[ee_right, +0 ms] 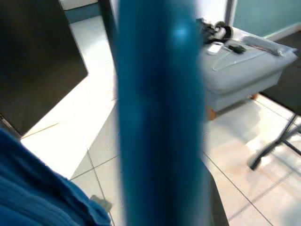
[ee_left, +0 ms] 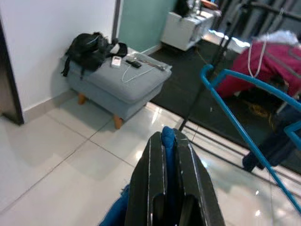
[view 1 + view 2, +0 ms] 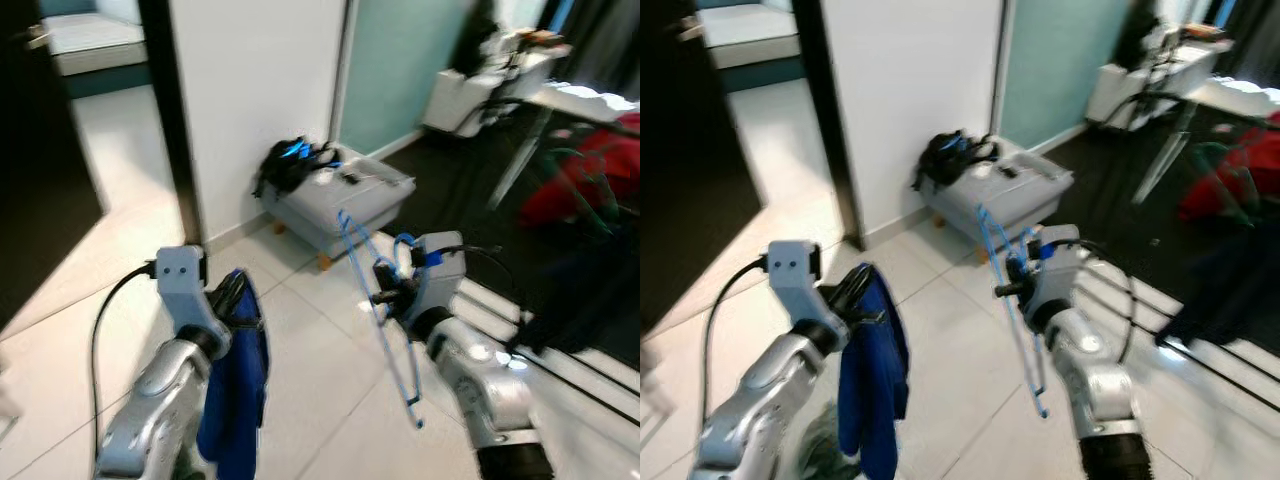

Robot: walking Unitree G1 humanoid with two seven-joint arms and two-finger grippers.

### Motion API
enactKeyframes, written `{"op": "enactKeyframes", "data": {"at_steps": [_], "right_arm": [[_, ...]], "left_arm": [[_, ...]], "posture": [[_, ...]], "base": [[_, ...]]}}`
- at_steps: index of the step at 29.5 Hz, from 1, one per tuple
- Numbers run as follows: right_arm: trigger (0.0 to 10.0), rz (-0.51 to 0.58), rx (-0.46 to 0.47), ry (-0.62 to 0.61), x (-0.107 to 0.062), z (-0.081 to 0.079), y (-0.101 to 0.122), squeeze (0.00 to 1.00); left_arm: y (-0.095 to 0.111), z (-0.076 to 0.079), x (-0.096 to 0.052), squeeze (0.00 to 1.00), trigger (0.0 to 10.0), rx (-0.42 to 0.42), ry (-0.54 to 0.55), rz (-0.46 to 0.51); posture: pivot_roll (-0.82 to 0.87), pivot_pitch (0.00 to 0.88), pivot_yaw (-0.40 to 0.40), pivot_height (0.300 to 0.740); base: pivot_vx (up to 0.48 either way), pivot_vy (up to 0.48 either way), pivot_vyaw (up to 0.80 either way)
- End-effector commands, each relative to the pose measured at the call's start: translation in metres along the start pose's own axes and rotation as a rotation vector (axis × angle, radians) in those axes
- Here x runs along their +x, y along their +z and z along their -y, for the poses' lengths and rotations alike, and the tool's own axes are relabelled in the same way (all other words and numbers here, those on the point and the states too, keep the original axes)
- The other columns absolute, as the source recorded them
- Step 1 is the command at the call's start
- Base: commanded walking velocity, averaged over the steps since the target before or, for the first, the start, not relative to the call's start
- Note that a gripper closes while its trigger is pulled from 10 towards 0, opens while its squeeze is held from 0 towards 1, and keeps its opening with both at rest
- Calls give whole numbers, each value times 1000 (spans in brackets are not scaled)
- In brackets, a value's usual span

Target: Hang hanger

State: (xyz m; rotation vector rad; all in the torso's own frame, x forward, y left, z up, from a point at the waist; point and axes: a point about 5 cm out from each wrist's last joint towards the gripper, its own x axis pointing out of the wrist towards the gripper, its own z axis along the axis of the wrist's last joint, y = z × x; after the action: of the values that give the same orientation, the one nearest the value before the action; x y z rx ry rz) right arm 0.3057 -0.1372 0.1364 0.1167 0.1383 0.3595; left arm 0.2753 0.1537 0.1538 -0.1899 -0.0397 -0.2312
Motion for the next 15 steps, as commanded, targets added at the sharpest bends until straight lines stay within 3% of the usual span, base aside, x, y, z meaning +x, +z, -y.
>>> {"op": "enactKeyframes", "data": {"at_steps": [1, 3, 5, 10, 11, 13, 14, 15], "right_arm": [[10000, 24, -9, 39, -1, -1, 6, 0], [10000, 77, 9, 158, -2, -8, 19, 0], [10000, 93, -19, 285, -3, -14, 31, 0], [10000, 81, -77, 342, -4, -16, 33, 0], [10000, 66, -146, 406, -7, -16, 35, 0], [10000, 66, -146, 406, -7, -16, 35, 0], [10000, 55, -194, 473, -13, -10, 43, 0], [10000, 55, -194, 473, -13, -10, 43, 0]], "left_arm": [[24, 1, 7, 0, 10000, 50, -30, 82], [66, -11, 17, 0, 10000, 152, -42, 195], [101, -17, 23, 0, 10000, 311, -87, 260], [114, -20, 26, 0, 10000, 371, -98, 282], [131, -23, 28, 0, 10000, 439, -117, 310], [131, -23, 28, 0, 10000, 439, -117, 310], [152, -24, 30, 0, 10000, 535, -179, 335], [152, -24, 30, 0, 10000, 535, -179, 335]], "posture": [[-48, 0, -38, 740], [-48, 0, -35, 740], [-48, 0, -30, 740], [-48, 0, -30, 740], [-47, 0, -28, 740], [-47, 0, -28, 740], [-51, 0, -25, 740], [-51, 0, -25, 740]], "base": [[0, 0, 0], [0, 0, 0], [0, 0, 0], [0, 0, 0], [0, 0, 0], [0, 0, 0], [0, 0, 0], [0, 0, 0]]}}
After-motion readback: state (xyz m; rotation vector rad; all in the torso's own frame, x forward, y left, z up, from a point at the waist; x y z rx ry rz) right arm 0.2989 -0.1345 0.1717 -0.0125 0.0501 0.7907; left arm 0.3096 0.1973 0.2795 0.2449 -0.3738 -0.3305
